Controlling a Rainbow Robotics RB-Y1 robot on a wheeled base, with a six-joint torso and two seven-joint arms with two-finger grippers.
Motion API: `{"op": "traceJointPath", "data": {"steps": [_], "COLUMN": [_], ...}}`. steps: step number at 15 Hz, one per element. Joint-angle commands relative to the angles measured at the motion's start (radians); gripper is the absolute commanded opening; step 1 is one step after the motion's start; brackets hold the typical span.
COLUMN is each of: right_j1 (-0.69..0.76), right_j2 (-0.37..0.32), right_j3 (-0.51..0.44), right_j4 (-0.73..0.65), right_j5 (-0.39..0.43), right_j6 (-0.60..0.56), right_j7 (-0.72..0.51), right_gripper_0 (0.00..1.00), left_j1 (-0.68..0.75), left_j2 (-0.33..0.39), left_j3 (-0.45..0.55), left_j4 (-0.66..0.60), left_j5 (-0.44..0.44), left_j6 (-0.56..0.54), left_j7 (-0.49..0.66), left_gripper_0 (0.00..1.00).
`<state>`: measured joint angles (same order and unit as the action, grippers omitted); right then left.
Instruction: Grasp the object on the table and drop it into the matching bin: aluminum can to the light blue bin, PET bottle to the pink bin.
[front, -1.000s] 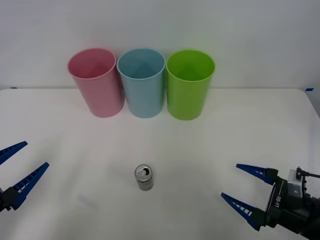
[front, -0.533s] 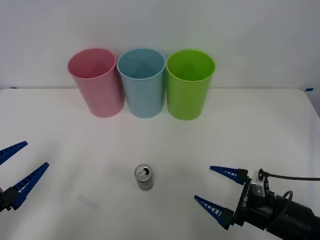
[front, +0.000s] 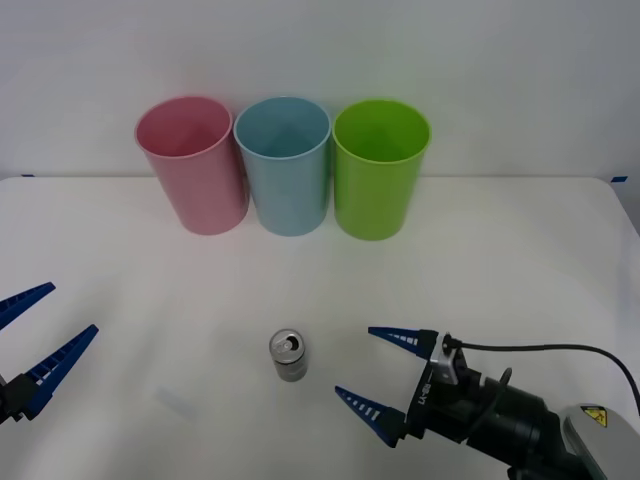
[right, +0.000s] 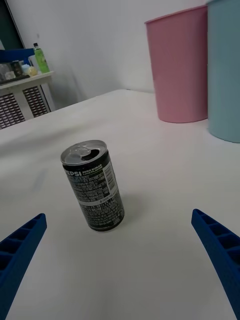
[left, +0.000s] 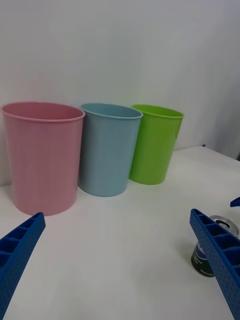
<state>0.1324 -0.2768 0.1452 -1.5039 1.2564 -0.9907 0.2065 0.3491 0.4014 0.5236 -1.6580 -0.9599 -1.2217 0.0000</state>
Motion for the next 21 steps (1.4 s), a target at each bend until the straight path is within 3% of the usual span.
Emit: {"op": "traceJointPath", "data": {"steps": [1,5,21], "right_j1": [-0.031,-0.086,-0.152], "right_j2": [0.014,0.053,0.088], "right_j3": [0.054,0.079,0.246], "right_j4": [0.033,0.102,0.125], "right_j5": [0.000,0.000,0.052], "right_j6": [0.037,0.052,0.262], "right_j7": [0.027,0.131,0.185], "right_gripper_0": [1.00,1.00,1.00], "left_j1": [0.000,0.000,0.000], "left_j2": [0.000,0.000,0.000], "left_j3": [0.000,0.000,0.000], "left_j4": [0.000,0.000,0.000], "left_j5": [0.000,0.000,0.000], "left_j6": [0.000,0.000,0.000], "left_j7": [0.000,0.000,0.000], "left_gripper_0": [1.00,1.00,1.00]}}
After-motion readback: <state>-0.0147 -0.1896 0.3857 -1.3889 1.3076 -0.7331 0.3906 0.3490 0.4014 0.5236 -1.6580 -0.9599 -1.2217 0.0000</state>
